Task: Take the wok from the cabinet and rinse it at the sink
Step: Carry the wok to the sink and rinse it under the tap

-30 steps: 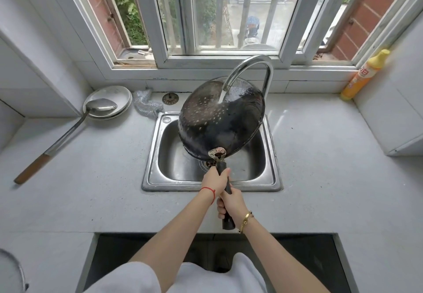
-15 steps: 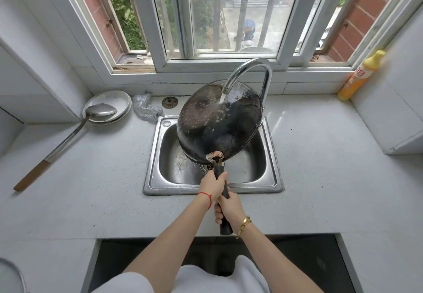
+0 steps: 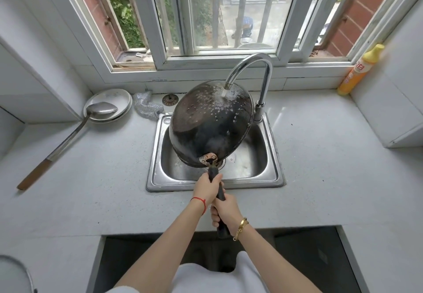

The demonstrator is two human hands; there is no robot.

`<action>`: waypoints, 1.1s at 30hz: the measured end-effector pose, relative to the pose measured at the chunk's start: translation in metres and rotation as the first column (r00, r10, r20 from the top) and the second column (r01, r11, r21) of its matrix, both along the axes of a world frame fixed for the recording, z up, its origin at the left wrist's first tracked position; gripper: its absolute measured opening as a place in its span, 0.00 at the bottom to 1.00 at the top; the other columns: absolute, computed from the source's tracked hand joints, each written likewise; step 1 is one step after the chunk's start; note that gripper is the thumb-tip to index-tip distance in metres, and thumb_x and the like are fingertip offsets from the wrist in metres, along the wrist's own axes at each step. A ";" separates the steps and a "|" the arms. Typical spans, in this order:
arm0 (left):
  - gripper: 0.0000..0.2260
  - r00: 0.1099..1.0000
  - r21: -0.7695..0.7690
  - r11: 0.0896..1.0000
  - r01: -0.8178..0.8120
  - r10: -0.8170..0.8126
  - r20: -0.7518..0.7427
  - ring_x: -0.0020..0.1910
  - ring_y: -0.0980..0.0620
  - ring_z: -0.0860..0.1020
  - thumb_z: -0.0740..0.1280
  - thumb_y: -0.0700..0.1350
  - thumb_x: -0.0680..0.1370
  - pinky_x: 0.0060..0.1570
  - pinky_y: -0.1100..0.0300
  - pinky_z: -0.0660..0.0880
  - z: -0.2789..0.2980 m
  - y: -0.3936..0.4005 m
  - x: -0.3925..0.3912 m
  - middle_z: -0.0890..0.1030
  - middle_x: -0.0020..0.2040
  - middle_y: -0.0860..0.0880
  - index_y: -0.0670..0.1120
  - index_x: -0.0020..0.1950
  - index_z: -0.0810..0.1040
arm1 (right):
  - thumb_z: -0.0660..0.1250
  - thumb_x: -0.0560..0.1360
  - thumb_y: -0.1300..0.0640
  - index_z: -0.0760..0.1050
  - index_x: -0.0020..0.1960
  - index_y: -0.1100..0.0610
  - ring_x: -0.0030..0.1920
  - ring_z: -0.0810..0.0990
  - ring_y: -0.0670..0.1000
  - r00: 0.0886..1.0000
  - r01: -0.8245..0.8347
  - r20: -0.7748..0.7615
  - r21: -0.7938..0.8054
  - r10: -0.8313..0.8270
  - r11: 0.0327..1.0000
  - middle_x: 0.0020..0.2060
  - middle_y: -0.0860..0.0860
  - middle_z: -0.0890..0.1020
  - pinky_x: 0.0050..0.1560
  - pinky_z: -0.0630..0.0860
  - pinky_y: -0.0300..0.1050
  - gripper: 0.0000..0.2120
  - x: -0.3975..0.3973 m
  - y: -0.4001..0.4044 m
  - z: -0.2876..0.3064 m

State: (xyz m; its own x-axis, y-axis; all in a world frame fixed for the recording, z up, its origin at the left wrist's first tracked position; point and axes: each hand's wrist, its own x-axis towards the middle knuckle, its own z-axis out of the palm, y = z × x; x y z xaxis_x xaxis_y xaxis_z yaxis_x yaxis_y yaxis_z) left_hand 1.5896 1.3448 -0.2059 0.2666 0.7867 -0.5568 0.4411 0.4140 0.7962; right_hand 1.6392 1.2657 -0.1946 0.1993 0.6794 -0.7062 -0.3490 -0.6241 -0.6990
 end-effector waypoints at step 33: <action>0.20 0.998 0.034 0.997 0.063 -0.062 -0.021 0.46 0.45 0.85 0.63 0.66 0.67 0.54 0.45 0.80 -0.013 0.003 0.021 0.85 0.45 0.46 0.51 0.45 0.76 | 0.60 0.81 0.57 0.67 0.38 0.59 0.21 0.67 0.49 0.999 0.044 0.023 -0.015 -0.044 0.999 0.23 0.52 0.69 0.21 0.68 0.38 0.13 0.021 -0.006 0.008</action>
